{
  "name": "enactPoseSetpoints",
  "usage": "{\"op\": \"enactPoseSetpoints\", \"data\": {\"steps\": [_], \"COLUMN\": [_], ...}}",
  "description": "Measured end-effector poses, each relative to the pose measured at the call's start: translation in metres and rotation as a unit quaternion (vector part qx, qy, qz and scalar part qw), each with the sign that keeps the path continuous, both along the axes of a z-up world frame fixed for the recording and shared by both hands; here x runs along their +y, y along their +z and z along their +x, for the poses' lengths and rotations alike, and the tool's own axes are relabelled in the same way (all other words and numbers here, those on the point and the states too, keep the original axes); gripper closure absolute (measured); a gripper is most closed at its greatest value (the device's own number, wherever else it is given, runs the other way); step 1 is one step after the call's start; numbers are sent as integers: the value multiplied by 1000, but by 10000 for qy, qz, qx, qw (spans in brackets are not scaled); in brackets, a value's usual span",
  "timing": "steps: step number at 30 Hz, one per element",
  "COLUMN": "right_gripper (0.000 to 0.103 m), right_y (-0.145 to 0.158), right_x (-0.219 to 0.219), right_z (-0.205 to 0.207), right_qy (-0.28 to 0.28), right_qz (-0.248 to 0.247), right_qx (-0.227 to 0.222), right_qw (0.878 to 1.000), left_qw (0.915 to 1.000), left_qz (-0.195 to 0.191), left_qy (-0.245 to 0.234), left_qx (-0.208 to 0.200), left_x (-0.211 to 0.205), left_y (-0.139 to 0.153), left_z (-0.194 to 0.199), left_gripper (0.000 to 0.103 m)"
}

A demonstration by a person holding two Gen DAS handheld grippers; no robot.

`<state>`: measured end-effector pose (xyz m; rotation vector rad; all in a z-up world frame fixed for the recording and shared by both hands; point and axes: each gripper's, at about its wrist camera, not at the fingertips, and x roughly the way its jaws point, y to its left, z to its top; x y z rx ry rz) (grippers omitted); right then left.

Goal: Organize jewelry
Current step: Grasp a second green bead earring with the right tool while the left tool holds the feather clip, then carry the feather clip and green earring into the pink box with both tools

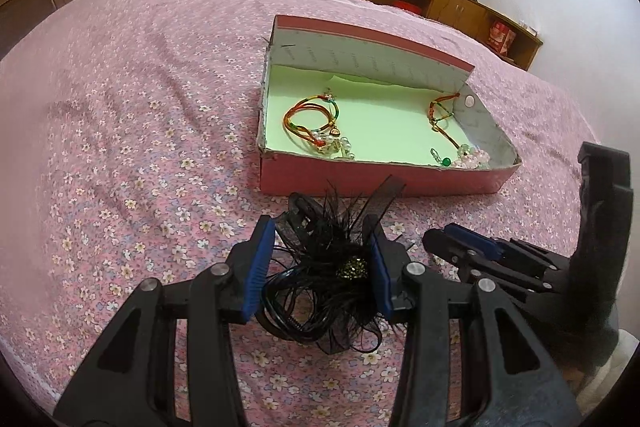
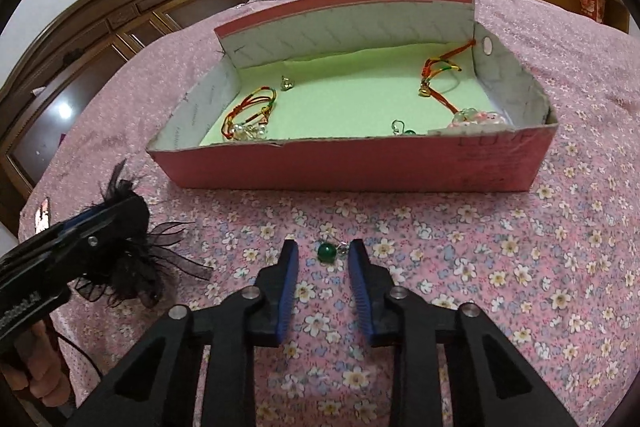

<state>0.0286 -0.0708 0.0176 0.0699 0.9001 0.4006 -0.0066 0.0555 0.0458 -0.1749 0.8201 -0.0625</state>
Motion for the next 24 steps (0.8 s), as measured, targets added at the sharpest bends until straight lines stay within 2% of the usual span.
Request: {"op": "enactPoseSetpoints", "data": {"steps": [5, 14, 24], "right_gripper": [91, 91, 92], "right_y": [-2, 9, 42], "right_x": [5, -4, -21], "right_z": [2, -9, -34], "right_qy": [62, 189, 152], "right_qz": [-121, 33, 224], "right_qx": [-45, -229, -811], "right_qw": [9999, 9996, 9963], "left_qw": [10000, 9999, 9992], "left_qz": [-28, 9, 52], "left_qy": [-14, -80, -138], "left_qx": [-13, -101, -376], "left_x": [-1, -9, -19], "left_y": [1, 5, 18], "left_z": [-1, -3, -9], "left_gripper": [66, 66, 66]}}
